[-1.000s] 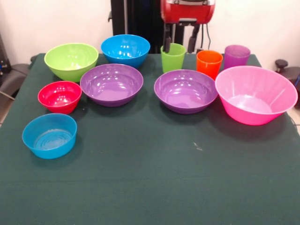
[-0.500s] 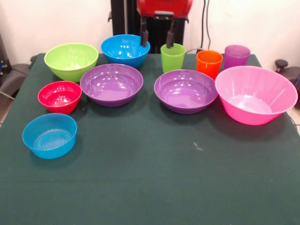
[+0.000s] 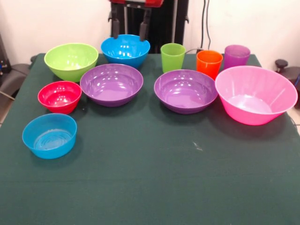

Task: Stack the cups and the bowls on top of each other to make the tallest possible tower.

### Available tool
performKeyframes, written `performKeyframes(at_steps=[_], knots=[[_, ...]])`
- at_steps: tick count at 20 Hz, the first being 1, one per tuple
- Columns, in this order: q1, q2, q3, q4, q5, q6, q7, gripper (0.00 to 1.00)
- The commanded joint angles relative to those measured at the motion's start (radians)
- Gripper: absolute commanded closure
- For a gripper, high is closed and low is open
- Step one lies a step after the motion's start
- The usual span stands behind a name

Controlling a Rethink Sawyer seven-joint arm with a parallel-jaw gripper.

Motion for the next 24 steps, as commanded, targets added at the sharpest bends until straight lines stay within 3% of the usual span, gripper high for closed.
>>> performKeyframes(at_steps=[1, 7, 15, 17, 19, 22, 24], knots=[[-0.029, 0.076, 0.120, -0.118, -0.112, 0.121, -0.221, 0.00], [-0.045, 0.089, 0.136, -0.163, -0.163, 0.134, -0.234, 0.00], [-0.063, 0.079, 0.148, -0.167, -0.174, 0.102, -0.189, 0.00], [-0.046, 0.031, 0.134, -0.123, -0.160, 0.116, -0.150, 0.00], [-0.009, -0.080, 0.109, -0.013, -0.103, 0.116, -0.061, 0.00], [0.102, -0.245, 0.013, 0.133, -0.019, 0.230, 0.116, 0.00], [0.110, -0.267, 0.016, 0.211, 0.055, 0.229, 0.148, 0.00]])
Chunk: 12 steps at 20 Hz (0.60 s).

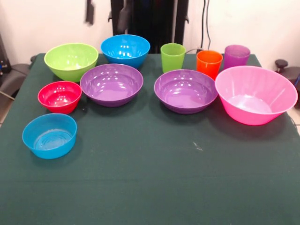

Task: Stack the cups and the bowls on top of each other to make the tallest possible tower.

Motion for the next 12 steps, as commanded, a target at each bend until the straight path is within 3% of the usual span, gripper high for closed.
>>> performKeyframes(at_steps=[1, 3, 6, 12], knots=[[0.113, -0.189, -0.015, 0.307, 0.143, 0.185, 0.145, 0.00], [0.104, -0.164, -0.006, 0.348, 0.170, 0.085, 0.144, 0.00], [0.070, -0.081, 0.009, 0.326, 0.142, -0.036, 0.097, 0.00], [0.017, -0.005, 0.043, 0.304, 0.128, -0.118, 0.027, 0.00]])
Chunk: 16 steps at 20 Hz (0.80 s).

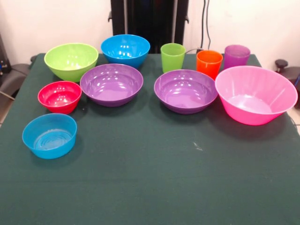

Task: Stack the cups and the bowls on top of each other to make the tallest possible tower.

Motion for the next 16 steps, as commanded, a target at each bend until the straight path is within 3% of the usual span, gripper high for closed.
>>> performKeyframes(at_steps=[1, 7, 16], knots=[[-0.059, 0.134, 0.059, 0.102, -0.018, -0.107, 0.024, 0.00], [-0.091, 0.199, 0.071, 0.068, -0.072, -0.180, -0.002, 0.00], [-0.117, 0.257, 0.092, 0.028, -0.093, -0.162, -0.048, 0.00]])
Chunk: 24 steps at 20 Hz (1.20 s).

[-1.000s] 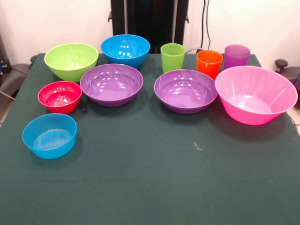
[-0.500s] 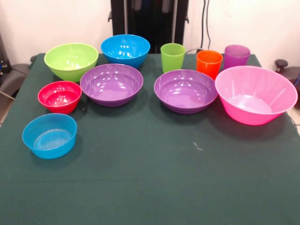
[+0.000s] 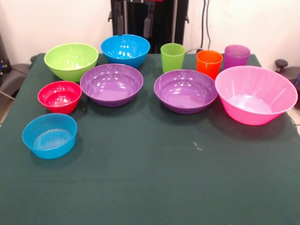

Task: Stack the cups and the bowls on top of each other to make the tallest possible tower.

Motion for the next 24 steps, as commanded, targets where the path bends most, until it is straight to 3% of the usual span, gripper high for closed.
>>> performKeyframes(at_steps=[1, 4, 7, 15, 20, 24], knots=[[-0.013, 0.111, 0.091, 0.018, -0.090, -0.022, -0.049, 0.00], [-0.036, 0.182, 0.099, -0.001, -0.119, -0.089, -0.049, 0.00], [-0.067, 0.212, 0.124, -0.033, -0.132, -0.088, -0.083, 0.00], [-0.131, 0.251, 0.211, -0.107, -0.156, 0.007, -0.161, 0.00], [-0.170, 0.256, 0.273, -0.181, -0.168, 0.118, -0.238, 0.00], [-0.189, 0.248, 0.301, -0.206, -0.171, 0.161, -0.233, 0.00]])
